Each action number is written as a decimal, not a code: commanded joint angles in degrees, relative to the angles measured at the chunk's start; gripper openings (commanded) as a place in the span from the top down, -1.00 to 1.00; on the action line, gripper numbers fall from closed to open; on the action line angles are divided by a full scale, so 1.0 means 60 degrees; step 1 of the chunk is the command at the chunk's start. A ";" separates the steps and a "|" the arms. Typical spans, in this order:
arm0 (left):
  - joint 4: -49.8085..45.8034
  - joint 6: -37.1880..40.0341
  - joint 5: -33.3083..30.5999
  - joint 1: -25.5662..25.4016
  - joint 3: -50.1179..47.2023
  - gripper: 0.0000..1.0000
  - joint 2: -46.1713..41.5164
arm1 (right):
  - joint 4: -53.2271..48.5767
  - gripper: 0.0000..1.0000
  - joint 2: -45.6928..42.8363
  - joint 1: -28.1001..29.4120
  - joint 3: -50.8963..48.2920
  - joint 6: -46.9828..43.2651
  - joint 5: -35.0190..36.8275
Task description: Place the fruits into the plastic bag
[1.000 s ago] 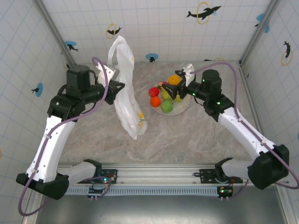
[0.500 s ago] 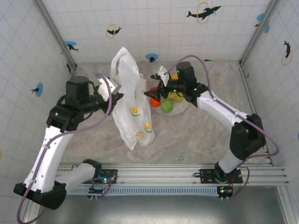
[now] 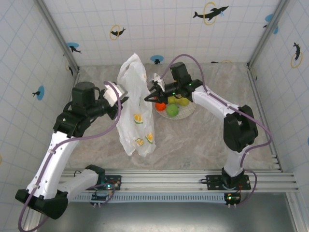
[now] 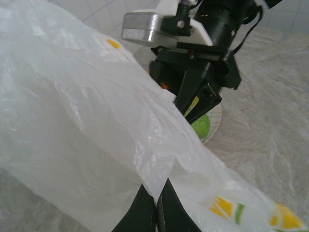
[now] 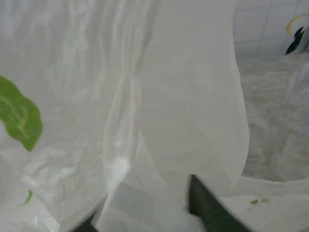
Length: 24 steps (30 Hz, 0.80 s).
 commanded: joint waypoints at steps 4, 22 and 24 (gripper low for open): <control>0.1701 -0.0511 -0.2283 -0.0032 -0.0537 1.00 0.0098 | 0.0868 1.00 -0.0706 0.0065 -0.0774 0.1410 -0.0027; 0.4593 -0.3361 -0.9729 0.1953 0.0108 -0.96 0.1828 | 0.6294 1.00 -0.0809 0.2238 -0.3862 1.3983 0.9108; 0.4945 -0.3443 -0.9724 0.2019 -0.0227 -0.96 0.1346 | 0.6492 1.00 -0.0303 0.2396 -0.3478 1.4639 0.9532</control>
